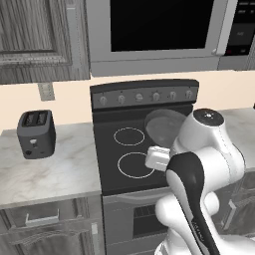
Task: Move the pot and pan from the stove into the sink.
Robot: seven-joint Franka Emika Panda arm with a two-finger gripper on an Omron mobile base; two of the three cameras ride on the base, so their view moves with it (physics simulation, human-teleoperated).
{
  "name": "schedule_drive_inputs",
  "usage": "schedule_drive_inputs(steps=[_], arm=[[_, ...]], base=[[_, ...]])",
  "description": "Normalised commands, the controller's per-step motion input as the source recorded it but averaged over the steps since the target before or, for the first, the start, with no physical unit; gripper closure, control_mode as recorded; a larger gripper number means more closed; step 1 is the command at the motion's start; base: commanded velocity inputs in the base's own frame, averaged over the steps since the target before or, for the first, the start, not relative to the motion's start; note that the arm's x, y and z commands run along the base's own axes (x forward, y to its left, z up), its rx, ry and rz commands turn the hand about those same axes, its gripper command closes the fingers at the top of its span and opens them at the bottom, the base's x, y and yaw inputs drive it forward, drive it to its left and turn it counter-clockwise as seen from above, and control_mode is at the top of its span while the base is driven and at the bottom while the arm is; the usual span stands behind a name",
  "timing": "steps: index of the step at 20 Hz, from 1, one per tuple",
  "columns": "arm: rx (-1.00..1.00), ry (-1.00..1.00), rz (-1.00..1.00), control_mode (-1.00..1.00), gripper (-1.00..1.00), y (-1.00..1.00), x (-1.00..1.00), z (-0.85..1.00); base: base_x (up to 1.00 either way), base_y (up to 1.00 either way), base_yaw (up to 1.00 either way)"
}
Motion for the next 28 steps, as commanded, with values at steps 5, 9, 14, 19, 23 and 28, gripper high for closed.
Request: schedule_drive_inputs(steps=[5,9,14,19,23,28], arm=[[0.0,0.0,0.0,1.0,1.0,-0.01,-0.09,-0.02],[0.0,0.0,0.0,1.0,1.0,0.0,0.0,0.0],[0.0,0.0,0.0,1.0,1.0,0.0,0.0,0.0],[0.0,0.0,0.0,1.0,1.0,0.0,0.0,0.0],[0.0,0.0,0.0,1.0,1.0,0.0,0.0,0.0],[0.0,0.0,0.0,1.0,1.0,0.0,0.0,0.0]], base=[[-0.55,-0.12,0.0],[-0.82,-0.19,0.0],[-0.71,-0.15,0.0],[-0.35,-0.03,0.0],[-0.01,0.0,0.0],[0.0,-0.27,-0.22]])
